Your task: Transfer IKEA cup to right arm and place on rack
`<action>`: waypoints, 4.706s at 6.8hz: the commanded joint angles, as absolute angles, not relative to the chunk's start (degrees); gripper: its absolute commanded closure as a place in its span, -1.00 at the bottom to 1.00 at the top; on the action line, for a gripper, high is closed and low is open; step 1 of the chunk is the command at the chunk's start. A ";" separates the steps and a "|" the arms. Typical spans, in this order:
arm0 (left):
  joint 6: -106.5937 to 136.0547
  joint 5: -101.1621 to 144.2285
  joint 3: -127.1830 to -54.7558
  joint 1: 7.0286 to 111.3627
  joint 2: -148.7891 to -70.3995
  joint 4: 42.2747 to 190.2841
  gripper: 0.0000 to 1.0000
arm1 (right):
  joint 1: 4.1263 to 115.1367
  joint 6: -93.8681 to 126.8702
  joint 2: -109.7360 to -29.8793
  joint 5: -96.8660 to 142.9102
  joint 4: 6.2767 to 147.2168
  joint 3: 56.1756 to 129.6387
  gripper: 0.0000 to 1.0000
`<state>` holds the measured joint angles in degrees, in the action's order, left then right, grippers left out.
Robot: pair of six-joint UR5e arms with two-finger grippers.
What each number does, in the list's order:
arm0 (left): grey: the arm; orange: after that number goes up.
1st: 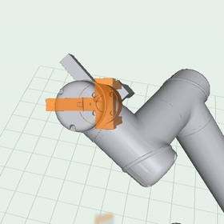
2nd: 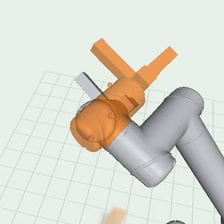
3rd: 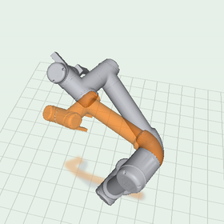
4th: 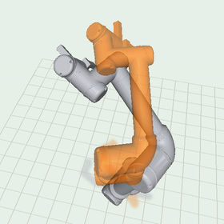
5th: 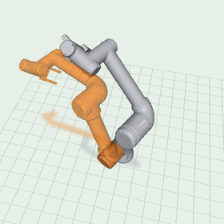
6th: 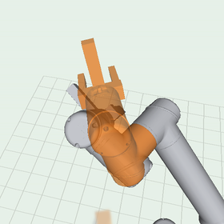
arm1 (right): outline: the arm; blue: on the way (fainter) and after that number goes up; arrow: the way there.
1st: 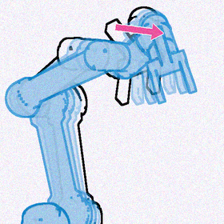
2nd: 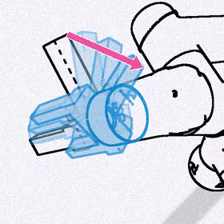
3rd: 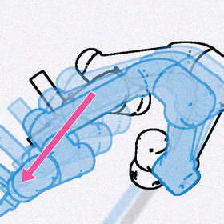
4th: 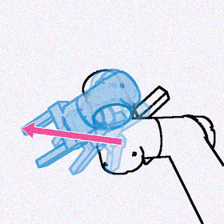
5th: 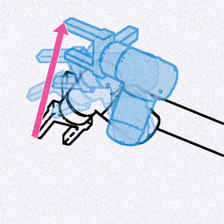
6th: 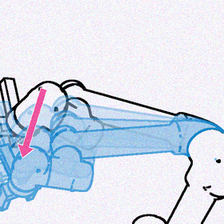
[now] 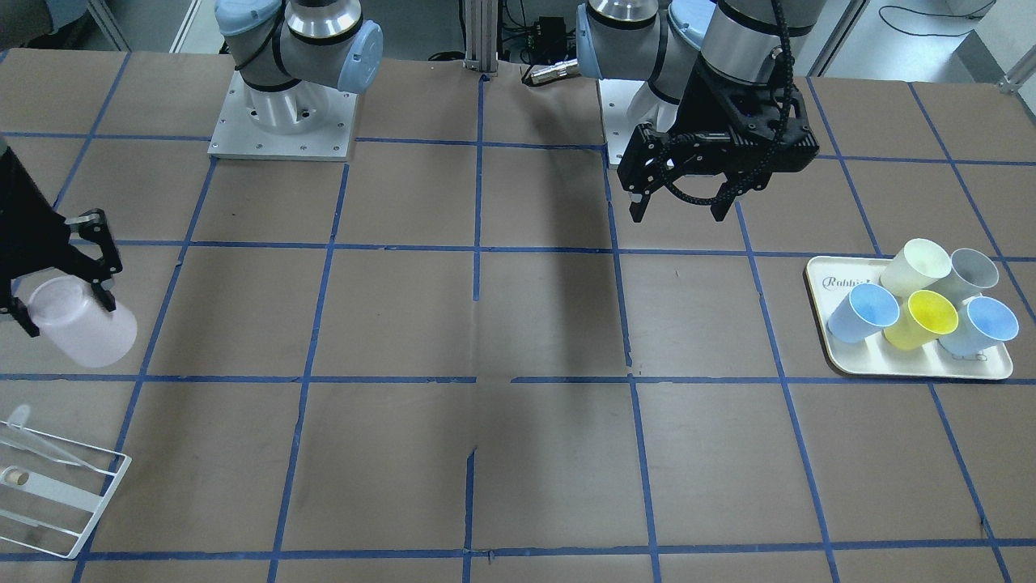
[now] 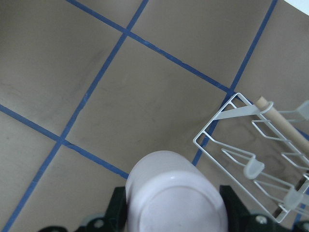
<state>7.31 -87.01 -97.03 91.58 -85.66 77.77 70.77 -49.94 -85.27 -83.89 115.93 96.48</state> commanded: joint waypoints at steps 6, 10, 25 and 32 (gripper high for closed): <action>6.42 -90.52 -94.40 91.41 -87.45 79.89 -1.00 | 65.92 -58.10 -75.15 -83.58 121.81 92.99 0.36; 4.92 -92.81 -94.83 91.41 -87.28 79.72 -1.00 | 65.92 -58.10 -73.84 -83.85 121.99 92.90 0.34; 4.92 -92.81 -94.92 91.05 -86.92 79.72 -1.00 | 64.95 -57.13 -70.92 -84.81 122.44 92.81 -1.00; 4.92 -92.81 -94.75 90.97 -86.92 79.72 -1.00 | 76.60 -17.58 -92.36 -84.81 93.71 94.57 -1.00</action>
